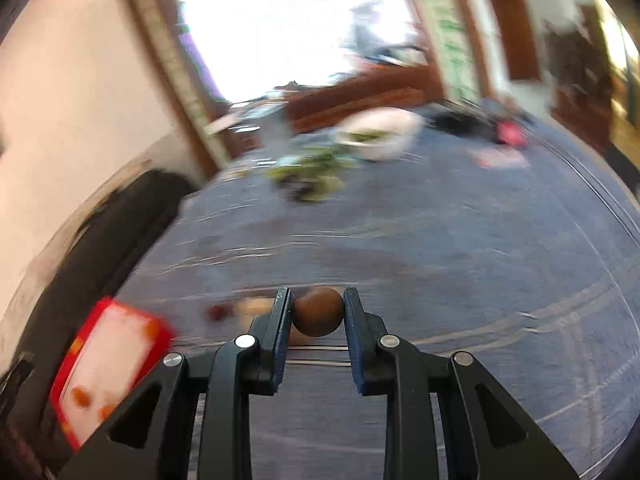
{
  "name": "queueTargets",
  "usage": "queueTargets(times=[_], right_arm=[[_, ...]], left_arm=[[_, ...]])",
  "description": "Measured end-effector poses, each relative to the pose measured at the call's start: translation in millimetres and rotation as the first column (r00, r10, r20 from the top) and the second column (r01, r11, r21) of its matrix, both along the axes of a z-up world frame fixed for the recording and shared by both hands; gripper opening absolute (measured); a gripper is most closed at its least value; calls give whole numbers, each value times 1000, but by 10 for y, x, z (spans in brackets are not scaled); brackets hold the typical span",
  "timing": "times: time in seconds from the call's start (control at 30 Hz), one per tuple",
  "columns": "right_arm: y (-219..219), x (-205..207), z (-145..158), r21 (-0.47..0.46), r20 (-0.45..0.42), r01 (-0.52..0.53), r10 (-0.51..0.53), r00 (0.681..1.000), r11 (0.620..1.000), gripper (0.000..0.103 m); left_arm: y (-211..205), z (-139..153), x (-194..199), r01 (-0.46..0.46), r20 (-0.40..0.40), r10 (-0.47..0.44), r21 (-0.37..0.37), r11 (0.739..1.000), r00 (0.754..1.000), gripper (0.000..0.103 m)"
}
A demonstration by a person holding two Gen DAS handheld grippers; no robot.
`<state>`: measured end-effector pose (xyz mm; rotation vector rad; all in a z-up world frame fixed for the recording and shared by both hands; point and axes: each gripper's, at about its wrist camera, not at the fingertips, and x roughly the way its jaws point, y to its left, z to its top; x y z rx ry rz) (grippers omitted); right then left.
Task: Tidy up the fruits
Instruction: 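Carry the cube and kiwi over the red tray and open both grippers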
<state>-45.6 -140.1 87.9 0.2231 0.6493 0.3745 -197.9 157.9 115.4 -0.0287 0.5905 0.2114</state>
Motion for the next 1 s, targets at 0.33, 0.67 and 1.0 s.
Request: queueTargets(times=[0.33,0.67,1.0], right_arm=[[1787,-263,15,-16,-21,-386,386,922,922,24],[2377,-125,-513,-162,-161,-427,403,901,890,24],[2514,-77,-716,-183,-215,-443,404,889,878,25]], left_arm=[[296,-87,-134,-36,9,37,-45,998,999,29],[455,-443,39,-71,-85,73,23,997,994,29],[328,-707,240,-44,-170,58,85,995,984,29]])
